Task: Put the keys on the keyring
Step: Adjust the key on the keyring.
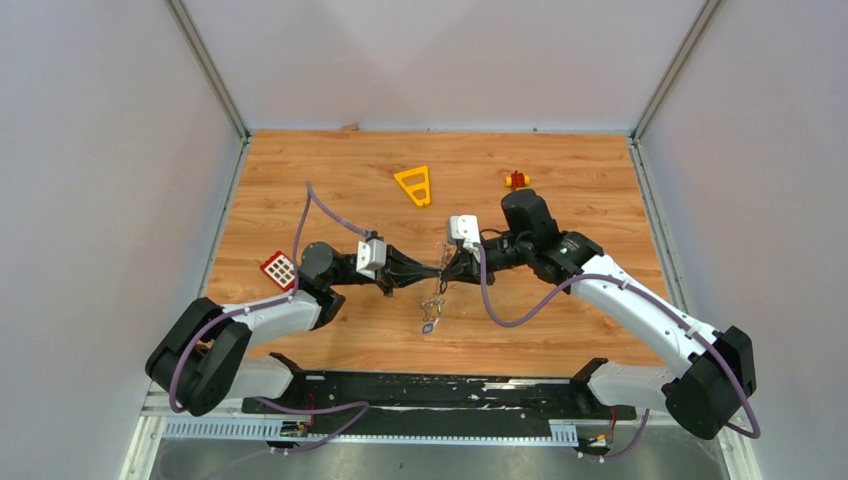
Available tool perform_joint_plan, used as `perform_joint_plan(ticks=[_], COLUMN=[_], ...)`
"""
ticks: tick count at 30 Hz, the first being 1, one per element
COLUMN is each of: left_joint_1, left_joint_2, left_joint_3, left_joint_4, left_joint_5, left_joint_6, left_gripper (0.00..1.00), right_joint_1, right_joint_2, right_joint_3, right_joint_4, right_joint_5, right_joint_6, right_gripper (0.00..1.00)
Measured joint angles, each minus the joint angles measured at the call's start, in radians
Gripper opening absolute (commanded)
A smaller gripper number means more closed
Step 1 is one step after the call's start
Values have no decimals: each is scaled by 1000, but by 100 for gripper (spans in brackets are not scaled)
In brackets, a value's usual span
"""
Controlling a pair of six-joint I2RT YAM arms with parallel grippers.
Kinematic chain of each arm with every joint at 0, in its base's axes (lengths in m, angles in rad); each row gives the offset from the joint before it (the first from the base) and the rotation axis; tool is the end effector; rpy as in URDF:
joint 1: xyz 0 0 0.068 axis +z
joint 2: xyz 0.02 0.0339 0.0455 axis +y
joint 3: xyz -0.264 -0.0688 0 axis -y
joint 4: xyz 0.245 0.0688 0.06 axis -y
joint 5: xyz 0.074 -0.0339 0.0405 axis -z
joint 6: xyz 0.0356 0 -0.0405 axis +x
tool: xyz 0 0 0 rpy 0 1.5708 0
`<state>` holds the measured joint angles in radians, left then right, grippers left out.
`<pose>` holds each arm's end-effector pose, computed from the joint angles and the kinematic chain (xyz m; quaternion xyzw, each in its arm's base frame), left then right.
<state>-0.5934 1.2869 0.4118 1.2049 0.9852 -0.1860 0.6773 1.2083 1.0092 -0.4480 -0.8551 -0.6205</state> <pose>0.1805 -0.1575 0.2477 0.4804 0.4239 -0.5267 0.5586 0.1827 0.1814 0.3120 -0.6395 0.5374 0.3826 0.3948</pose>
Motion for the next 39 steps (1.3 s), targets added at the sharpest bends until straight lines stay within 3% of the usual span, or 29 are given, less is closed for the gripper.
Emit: perform_joint_plan(ticks=[2,7,12,16,19,23,27,33,39], left_joint_1=[0,1,6,9,11,11,11,6,0], left_joint_2=[3,10,17,-8,-50,-85,-87,-82,-62], left_joint_3=[0,0,2,40,109,187,206,207,202], left_joint_4=[4,5,-16,-195,-447,-711,-827,-896,-824], left_joint_5=[0,-2,7,37,42,42,46,53,53], left_joint_6=[-3,-8,15,146,341,568,667,720,676], left_gripper=[0,0,17,29,33,34,33,31,31], right_joint_1=[0,1,51,109,136,160,179,185,185], right_joint_2=[0,0,2,23,42,63,77,95,98], right_joint_3=[0,0,40,92,120,154,161,172,176], right_joint_4=[2,3,-67,-150,-195,-232,-256,-274,-274], right_joint_5=[7,45,156,280,351,415,453,480,484], right_joint_6=[3,8,-39,-88,-115,-134,-142,-142,-141], right_gripper=[0,0,0,0,0,0,0,0,0])
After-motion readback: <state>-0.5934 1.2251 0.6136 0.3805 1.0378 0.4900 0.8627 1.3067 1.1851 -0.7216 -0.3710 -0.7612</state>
